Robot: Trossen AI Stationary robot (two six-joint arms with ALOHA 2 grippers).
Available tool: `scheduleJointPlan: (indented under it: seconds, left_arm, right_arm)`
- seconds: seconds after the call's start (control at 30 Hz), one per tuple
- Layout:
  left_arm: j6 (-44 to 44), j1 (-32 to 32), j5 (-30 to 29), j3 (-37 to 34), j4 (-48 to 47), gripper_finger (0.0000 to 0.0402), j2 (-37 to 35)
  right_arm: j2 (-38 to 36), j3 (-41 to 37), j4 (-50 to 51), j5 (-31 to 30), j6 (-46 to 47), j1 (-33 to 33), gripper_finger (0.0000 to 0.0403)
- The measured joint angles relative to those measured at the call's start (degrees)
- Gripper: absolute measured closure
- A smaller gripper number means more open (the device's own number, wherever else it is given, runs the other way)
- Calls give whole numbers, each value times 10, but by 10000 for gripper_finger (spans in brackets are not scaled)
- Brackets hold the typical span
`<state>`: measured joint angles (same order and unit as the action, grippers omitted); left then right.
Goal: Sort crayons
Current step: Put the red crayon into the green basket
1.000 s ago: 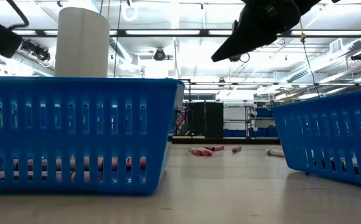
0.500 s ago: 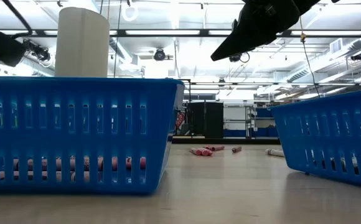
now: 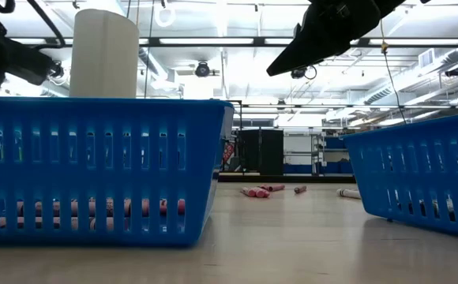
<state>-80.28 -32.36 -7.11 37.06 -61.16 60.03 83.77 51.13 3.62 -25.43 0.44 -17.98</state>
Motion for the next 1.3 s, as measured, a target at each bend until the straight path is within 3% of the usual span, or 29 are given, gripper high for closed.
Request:
scheduleJointPlan:
  seconds: [0.37, 0.93, 1.3]
  left_arm:
    - [91, 43, -59, 0, 34, 234, 0]
    - [255, 137, -166, 0, 147, 230, 0]
    - [462, 227, -114, 1, 407, 230, 92]
  right_arm:
    - [0, 0, 0, 0, 0, 0, 270]
    - [0, 0, 1, 0, -2, 0, 270]
    - [9, 0, 69, -3, 42, 13, 270]
